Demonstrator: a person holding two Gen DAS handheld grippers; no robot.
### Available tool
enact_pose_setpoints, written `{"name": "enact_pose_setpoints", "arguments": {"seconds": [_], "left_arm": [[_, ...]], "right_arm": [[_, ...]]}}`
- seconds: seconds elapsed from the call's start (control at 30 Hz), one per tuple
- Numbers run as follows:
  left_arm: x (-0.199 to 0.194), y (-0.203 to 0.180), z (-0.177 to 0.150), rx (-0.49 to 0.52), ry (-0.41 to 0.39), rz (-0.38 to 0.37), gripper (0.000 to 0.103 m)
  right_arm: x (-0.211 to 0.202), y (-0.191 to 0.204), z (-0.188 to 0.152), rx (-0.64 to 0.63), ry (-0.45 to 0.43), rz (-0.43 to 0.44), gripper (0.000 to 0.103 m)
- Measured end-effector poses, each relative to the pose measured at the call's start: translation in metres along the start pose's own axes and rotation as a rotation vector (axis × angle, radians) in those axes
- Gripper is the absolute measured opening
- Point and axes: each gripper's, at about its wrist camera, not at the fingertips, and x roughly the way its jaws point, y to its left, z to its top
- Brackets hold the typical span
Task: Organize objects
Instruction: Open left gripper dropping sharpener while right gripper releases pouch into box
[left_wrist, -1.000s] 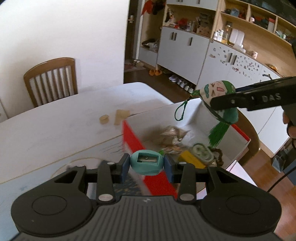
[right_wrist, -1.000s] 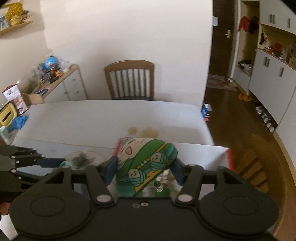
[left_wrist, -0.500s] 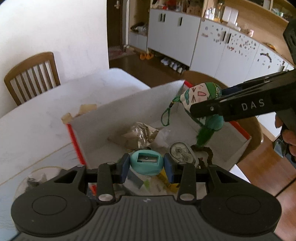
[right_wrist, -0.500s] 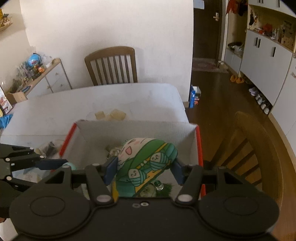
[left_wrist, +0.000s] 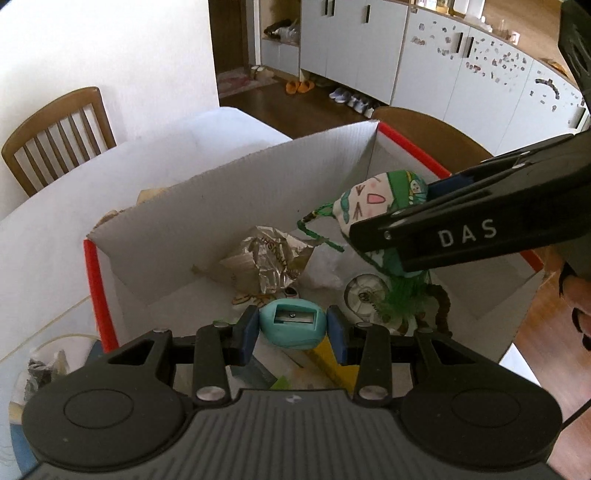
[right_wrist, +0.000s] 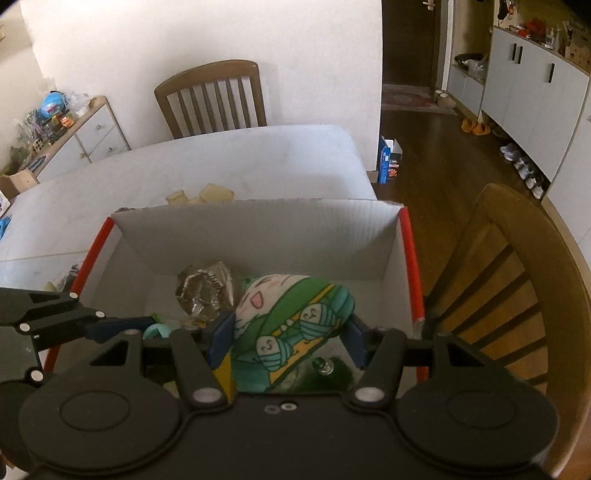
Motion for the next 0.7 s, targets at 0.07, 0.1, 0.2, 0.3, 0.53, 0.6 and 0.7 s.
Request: {"name": "enact_pose_setpoints", "arguments": {"seconds": [0.07,0.1,0.2,0.3,0.53,0.6,0.7], "left_arm": [[0.004,0.000,0.001,-0.004,0.012,0.003,0.039],[0.006,0.000,0.001,-0.007,0.017,0.004,0.039],[0.011,0.003,0.003,-0.027,0.035,0.000,0.039],[0.015,0.003,0.003,-0.031,0.048,-0.001,0.039],[0.025,0.003,0.001,-0.046,0.096,0.010,0.039],[0.027,0.004,0.000,-0.051,0.102,0.012,0.039],[0.027,0.003,0.001,-0.054,0.112,0.014,0.039]], "right_arm": [[0.005,-0.001,-0.001,0.002,0.007,-0.002,0.060],[0.007,-0.001,-0.001,0.003,0.011,-0.004,0.060],[0.014,0.000,-0.001,0.011,0.020,-0.020,0.060],[0.020,0.000,-0.003,0.019,0.029,-0.024,0.061],[0.033,-0.001,-0.013,0.014,0.070,-0.033,0.061],[0.034,-0.002,-0.014,0.015,0.074,-0.030,0.061],[0.033,-0.002,-0.015,0.015,0.078,-0.026,0.062]]}}
